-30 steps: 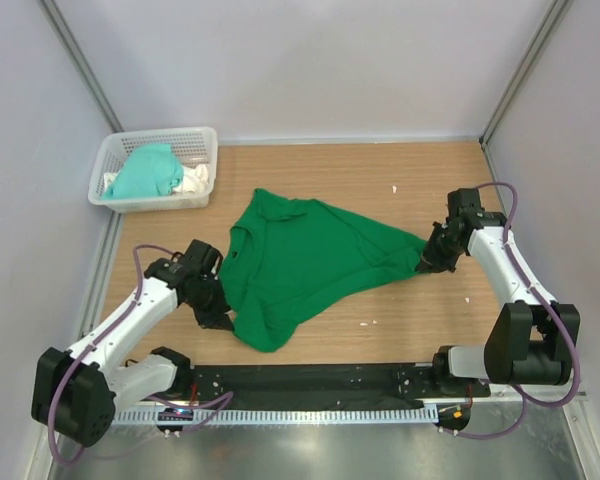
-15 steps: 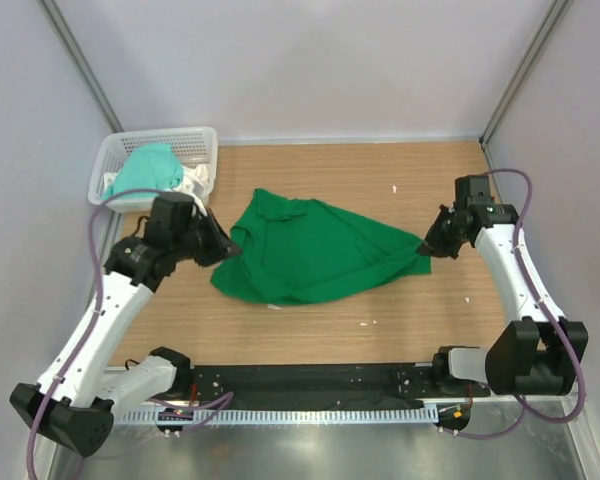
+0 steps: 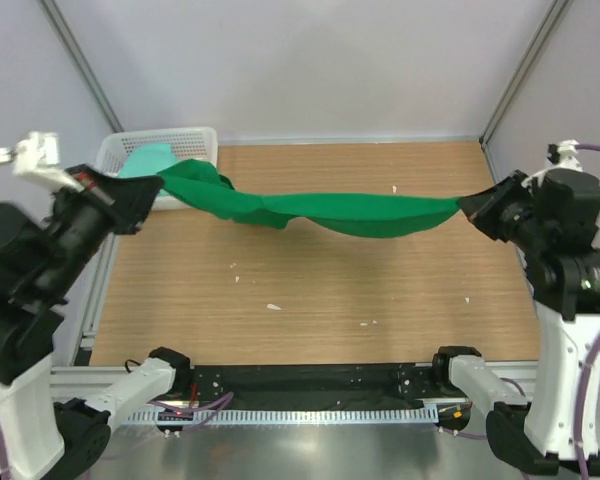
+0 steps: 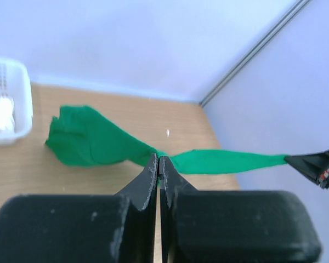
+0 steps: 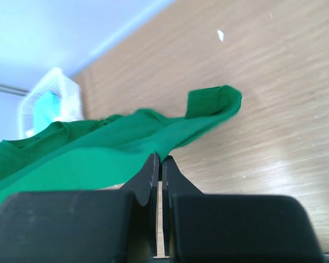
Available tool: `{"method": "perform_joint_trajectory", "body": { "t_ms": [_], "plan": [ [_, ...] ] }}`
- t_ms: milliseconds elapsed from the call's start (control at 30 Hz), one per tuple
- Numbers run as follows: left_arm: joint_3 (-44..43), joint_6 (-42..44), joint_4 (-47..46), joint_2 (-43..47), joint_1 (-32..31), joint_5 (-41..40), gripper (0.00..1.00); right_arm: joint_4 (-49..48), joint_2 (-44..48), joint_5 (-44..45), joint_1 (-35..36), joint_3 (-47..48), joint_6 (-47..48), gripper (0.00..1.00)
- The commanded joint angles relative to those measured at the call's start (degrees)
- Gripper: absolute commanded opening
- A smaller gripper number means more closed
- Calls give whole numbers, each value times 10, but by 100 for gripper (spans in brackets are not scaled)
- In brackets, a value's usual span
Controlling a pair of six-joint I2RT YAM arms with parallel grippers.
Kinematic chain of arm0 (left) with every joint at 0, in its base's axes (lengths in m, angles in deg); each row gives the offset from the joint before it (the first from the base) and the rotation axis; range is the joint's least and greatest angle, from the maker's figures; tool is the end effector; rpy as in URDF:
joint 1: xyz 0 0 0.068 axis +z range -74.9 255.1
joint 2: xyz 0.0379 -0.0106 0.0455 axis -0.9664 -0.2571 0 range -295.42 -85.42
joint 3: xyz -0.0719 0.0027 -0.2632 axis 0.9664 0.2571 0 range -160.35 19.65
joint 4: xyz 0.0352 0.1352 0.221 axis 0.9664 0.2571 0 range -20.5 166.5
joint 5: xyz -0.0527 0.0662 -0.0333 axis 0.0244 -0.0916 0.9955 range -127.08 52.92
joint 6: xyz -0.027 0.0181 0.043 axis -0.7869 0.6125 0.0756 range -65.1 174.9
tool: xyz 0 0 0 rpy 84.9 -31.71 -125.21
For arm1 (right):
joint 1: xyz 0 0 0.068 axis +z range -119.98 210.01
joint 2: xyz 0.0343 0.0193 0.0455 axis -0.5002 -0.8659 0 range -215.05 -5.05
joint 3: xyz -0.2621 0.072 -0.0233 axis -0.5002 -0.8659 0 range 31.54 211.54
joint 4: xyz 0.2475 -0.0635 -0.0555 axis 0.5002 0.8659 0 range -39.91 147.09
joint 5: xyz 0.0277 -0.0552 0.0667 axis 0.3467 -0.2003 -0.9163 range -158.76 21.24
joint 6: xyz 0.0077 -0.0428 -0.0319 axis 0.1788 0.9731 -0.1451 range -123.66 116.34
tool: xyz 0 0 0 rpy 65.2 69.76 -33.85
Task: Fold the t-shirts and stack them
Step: Flatten the tshirt out
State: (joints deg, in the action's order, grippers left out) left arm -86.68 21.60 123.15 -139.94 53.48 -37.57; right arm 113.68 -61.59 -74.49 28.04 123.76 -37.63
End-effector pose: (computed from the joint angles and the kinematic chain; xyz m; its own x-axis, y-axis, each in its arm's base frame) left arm 0.0751 -0.0294 0.5546 -0.2230 -0.5022 -0.8355 0.2849 0.7861 -0.5485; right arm 0.1352 -0.0011 0.4742 -0.4180 0.5708 -0.7068 0.2167 0.8182 0.5326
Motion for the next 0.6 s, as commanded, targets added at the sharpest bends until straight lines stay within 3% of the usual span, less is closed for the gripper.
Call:
{"method": "perform_joint_trajectory", "body": {
  "t_ms": [0, 167, 333, 433, 567],
  "plan": [
    [-85, 61, 52, 53, -2, -22, 0, 55, 54, -31, 2, 78, 7, 1],
    [-159, 79, 41, 111, -15, -6, 0, 105, 117, -70, 2, 189, -6, 1],
    [-186, 58, 58, 90, -43, -12, 0, 163, 122, -48, 2, 267, -45, 1],
    [-134, 58, 26, 64, -50, -7, 0, 168, 113, -2, 2, 230, -62, 1],
    [-34, 94, -39, -12, -50, -4, 0, 99, 73, 44, 2, 68, -70, 1]
  ]
}}
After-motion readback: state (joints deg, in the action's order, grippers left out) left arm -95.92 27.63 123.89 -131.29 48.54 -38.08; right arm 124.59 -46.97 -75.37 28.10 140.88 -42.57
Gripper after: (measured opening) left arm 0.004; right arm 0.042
